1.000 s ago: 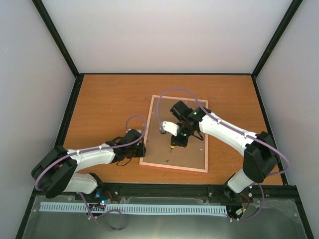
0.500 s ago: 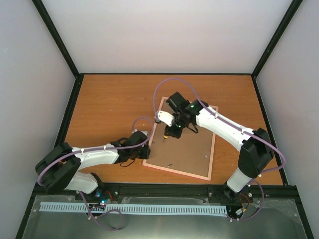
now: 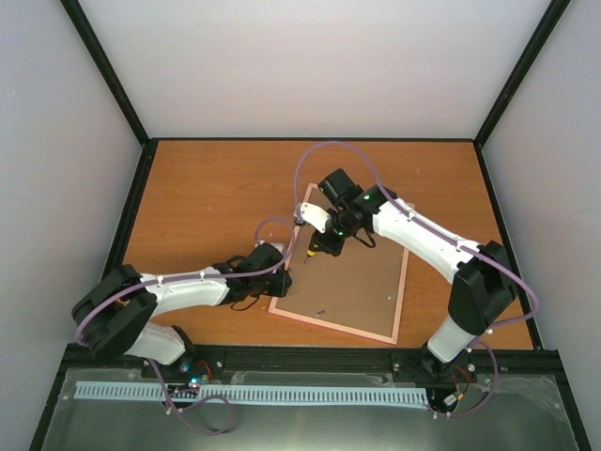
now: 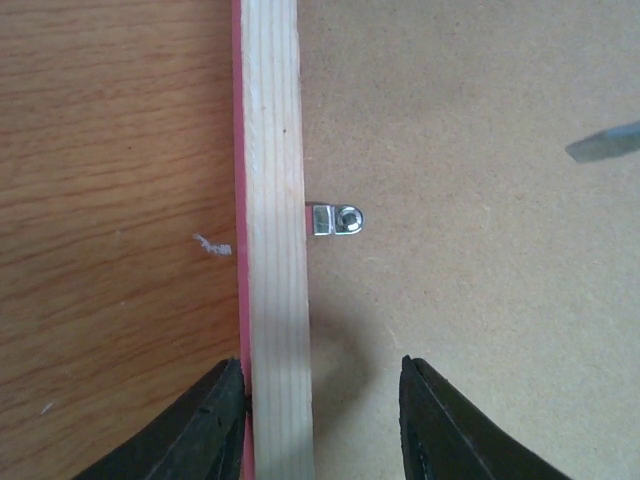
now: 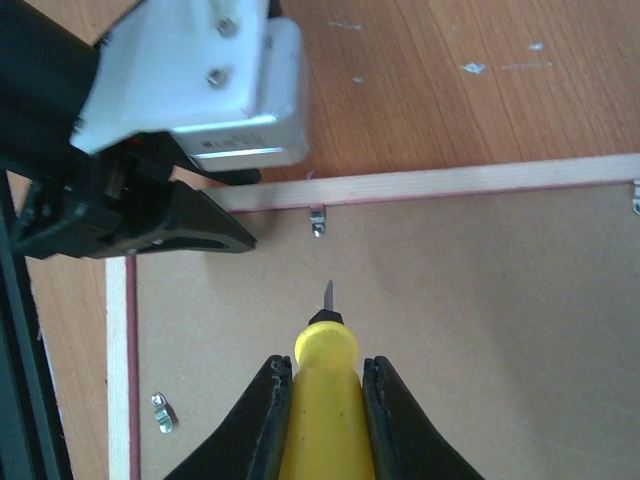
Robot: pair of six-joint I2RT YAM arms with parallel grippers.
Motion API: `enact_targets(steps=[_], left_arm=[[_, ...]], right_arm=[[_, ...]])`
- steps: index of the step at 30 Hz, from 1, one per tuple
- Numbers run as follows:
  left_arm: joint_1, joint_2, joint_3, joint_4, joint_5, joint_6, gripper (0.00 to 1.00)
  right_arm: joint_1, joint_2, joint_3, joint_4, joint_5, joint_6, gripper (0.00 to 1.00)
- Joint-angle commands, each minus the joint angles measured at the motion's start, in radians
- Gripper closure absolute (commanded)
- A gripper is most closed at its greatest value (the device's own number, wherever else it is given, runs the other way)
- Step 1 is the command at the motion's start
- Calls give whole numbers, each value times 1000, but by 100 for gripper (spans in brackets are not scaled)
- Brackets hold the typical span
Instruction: Take the photo out of the frame
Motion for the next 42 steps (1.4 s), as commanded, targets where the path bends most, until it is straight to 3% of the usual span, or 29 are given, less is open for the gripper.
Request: enact_targets(steps=[1,20,42], left_arm=[[-5,32,46,9,-26,-7,57],[26,30,11,32,19,-2,74],[27,17,-8,46,25,-4,94]], right_arm=[[-1,31,39,32,-73,-6,97],[-1,170,90,49,-201,26,97],[-1,241,84,71,-168,45,97]])
